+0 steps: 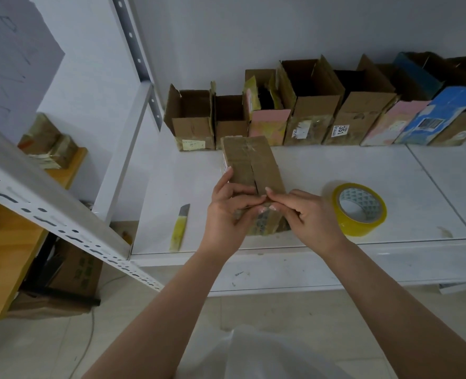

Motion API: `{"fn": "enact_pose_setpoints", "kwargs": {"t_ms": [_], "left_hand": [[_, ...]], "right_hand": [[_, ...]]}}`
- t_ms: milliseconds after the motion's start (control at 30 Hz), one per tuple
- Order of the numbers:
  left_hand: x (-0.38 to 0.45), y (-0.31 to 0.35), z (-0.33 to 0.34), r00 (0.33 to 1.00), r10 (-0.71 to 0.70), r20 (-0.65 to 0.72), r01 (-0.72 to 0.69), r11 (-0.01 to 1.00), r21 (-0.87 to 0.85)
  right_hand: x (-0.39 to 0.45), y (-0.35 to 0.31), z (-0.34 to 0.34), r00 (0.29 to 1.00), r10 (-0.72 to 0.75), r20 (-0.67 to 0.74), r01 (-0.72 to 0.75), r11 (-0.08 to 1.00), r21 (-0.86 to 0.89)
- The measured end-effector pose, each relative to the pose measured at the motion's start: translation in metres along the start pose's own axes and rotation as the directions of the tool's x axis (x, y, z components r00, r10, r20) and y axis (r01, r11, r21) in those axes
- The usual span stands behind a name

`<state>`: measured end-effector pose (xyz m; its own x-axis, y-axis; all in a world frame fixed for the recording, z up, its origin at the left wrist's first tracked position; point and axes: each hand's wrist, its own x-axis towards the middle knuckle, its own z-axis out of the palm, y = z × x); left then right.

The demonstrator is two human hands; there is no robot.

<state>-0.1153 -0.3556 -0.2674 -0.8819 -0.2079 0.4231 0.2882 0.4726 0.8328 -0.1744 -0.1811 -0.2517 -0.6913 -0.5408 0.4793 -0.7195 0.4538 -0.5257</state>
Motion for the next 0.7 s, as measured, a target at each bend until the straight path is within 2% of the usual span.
{"fn": "enact_pose_setpoints", "kwargs": {"t_ms": [100, 233, 333, 433, 567, 633, 700], "left_hand": [[0.005, 0.0, -0.001, 0.999, 0.027, 0.037, -0.03, 0.997, 0.072], [0.006, -0.007, -0.024, 0.975, 0.088, 0.202, -0.11, 0.989, 0.1], [0.004, -0.009, -0.033, 0.958, 0.092, 0.27, -0.118, 0.99, 0.081], [0.004, -0.004, -0.031, 0.96, 0.053, 0.274, -0.076, 0.994, 0.073], [0.009, 0.006, -0.037, 0.951, 0.054, 0.305, -0.102, 0.985, 0.143], [0.016, 0.02, -0.035, 0.969, 0.064, 0.24, -0.112, 0.975, 0.192], [0.024, 0.037, -0.025, 0.989, 0.076, 0.129, -0.11, 0.954, 0.28]], "right_hand": [[0.002, 0.005, -0.001, 1.0, 0.018, 0.014, -0.019, 0.996, 0.088], [-0.009, 0.014, -0.006, 0.979, 0.122, 0.162, -0.163, 0.949, 0.269], [-0.013, 0.017, 0.0, 0.98, 0.126, 0.153, -0.162, 0.953, 0.255], [-0.011, 0.016, 0.005, 0.983, 0.144, 0.113, -0.168, 0.953, 0.25], [-0.018, 0.016, -0.005, 0.975, 0.133, 0.177, -0.178, 0.947, 0.269], [-0.019, 0.017, -0.01, 0.974, 0.21, 0.085, -0.227, 0.911, 0.346], [-0.018, 0.021, -0.014, 0.964, 0.266, -0.021, -0.245, 0.913, 0.326]]}}
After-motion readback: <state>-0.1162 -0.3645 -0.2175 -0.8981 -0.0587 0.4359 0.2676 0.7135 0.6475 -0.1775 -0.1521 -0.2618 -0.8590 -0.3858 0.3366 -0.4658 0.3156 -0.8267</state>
